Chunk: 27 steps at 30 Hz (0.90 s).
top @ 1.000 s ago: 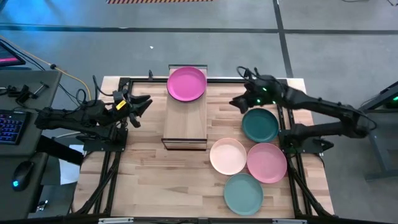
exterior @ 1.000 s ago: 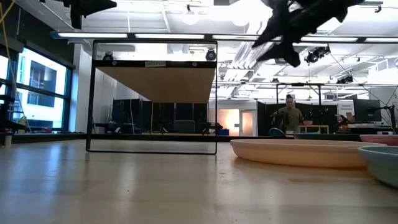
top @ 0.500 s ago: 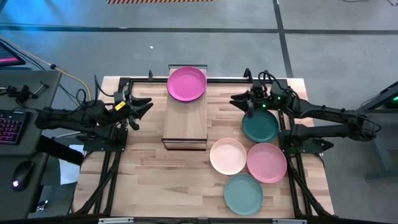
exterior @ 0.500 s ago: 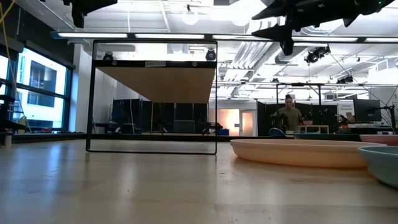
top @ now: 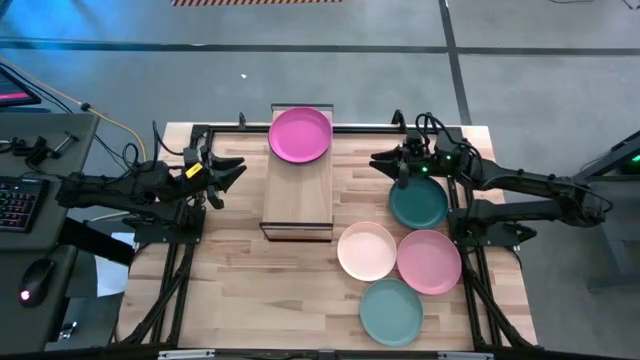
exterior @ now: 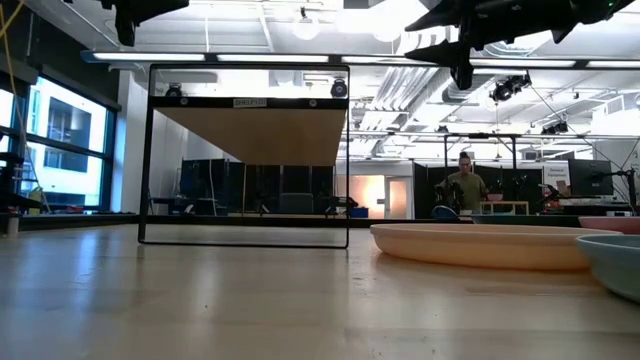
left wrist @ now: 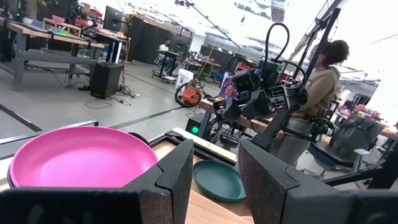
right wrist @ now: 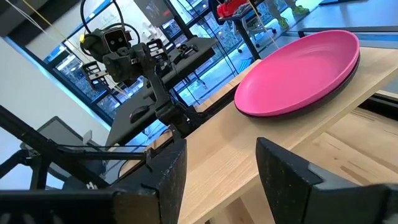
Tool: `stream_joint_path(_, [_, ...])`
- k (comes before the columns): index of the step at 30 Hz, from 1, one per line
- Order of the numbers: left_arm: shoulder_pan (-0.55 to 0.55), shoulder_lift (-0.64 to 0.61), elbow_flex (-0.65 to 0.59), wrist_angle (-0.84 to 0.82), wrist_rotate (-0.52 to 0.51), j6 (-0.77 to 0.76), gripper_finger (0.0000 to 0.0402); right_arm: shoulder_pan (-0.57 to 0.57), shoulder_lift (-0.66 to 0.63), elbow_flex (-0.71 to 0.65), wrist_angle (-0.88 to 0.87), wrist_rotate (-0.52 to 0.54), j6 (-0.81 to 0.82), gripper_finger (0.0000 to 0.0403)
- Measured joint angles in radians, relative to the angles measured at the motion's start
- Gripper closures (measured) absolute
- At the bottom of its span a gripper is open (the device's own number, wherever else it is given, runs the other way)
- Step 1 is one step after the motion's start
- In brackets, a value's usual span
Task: Place and stack plates onto a shelf
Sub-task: Put the light orange plate on the shelf
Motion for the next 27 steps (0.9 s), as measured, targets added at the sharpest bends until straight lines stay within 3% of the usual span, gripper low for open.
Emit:
stream_joint_path(10, [0.0, 0.0, 0.0, -0.003, 0.0, 0.0, 0.0284, 0.076, 0.0, 0.001, -0.044, -0.013, 0.078, 0.0229])
stream_joint_path(16, [0.0, 0.0, 0.0, -0.003, 0.0, 0.0, 0.0284, 0.206, 0.017, 0.002, -0.349, -0.026, 0.194, 0.0229])
stream_joint_path(21, [0.0, 0.0, 0.0, -0.003, -0.001, 0.0, 0.0284, 0.32, 0.104, 0.002, -0.603, -0.02, 0.279, 0.0229])
stream_joint_path(27, [0.0, 0.0, 0.0, -0.003, -0.002, 0.001, 0.0284, 0.385, 0.259, 0.002, -0.673, 0.03, 0.296, 0.0229])
